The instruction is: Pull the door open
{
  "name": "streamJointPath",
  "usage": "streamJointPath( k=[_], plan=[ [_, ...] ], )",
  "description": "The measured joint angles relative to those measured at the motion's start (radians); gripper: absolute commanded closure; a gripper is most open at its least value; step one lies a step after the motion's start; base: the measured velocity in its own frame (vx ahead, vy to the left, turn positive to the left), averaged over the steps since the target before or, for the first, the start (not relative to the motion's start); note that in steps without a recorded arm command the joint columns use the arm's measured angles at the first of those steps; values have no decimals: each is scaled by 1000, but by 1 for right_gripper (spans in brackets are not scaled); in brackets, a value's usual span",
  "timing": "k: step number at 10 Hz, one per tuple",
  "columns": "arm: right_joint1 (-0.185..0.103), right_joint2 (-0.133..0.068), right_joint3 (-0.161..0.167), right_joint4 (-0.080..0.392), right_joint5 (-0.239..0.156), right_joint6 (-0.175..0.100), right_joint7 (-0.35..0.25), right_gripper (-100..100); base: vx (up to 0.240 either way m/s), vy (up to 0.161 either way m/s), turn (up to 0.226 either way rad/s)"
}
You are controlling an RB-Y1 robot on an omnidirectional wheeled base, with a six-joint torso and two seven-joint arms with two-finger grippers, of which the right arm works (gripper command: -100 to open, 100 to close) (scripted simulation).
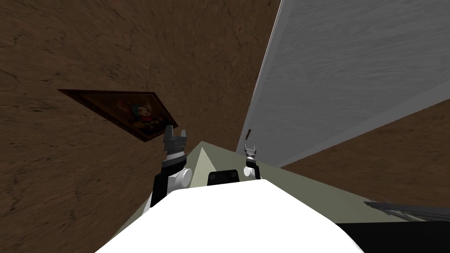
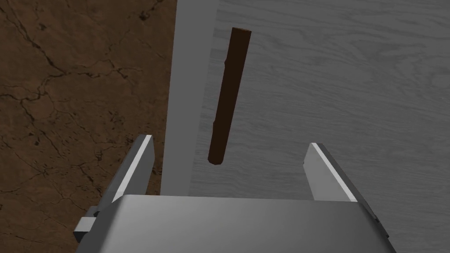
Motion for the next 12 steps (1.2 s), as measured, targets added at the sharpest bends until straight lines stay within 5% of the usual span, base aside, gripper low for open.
streamJointPath(
  k=[7,11,12],
  plan=[
    [-25,-20,35,141,-130,-51,-95,-100,102,-71,103],
    [-41,-29,46,199,-174,-71,-133,-100,89,-29,57],
    [-44,-44,45,218,-173,-73,-154,-100,203,-6,31]
  ],
)
